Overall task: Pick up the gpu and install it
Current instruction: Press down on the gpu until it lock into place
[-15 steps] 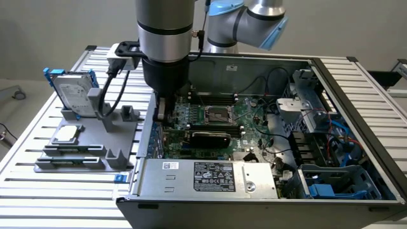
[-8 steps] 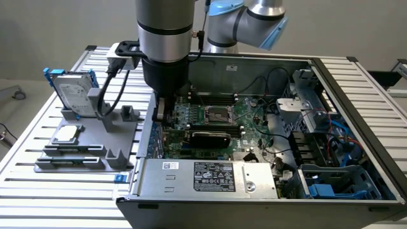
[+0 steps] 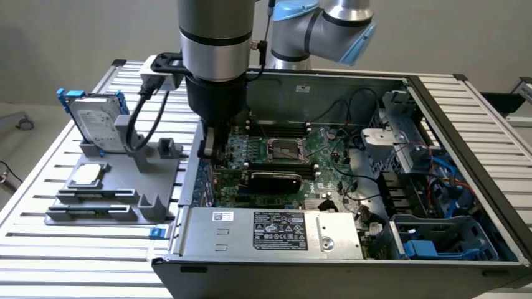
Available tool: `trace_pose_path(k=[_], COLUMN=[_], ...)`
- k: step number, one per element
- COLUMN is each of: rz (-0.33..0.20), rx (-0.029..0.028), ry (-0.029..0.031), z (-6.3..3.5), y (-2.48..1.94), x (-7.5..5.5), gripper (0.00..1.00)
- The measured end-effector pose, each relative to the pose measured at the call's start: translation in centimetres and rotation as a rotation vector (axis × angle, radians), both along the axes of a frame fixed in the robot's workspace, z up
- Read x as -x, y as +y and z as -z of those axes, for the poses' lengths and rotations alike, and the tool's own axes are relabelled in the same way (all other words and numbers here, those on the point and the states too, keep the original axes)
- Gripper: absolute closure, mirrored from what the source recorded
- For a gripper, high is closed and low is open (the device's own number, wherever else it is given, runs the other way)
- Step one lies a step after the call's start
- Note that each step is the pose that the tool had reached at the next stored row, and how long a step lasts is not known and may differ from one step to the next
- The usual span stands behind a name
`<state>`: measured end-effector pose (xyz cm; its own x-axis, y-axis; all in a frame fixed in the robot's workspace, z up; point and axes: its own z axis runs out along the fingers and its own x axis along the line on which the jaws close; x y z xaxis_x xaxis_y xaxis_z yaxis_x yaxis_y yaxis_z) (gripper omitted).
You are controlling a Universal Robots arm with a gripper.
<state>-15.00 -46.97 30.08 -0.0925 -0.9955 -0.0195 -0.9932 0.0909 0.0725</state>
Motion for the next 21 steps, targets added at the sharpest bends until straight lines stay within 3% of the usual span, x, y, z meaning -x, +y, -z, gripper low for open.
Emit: trace_pose_path(k=[21], rz=[0.033], rx=[0.0002], ry=[0.0093], z=[-0.1], y=[0.1], x=[-0.04], gripper=[0.89])
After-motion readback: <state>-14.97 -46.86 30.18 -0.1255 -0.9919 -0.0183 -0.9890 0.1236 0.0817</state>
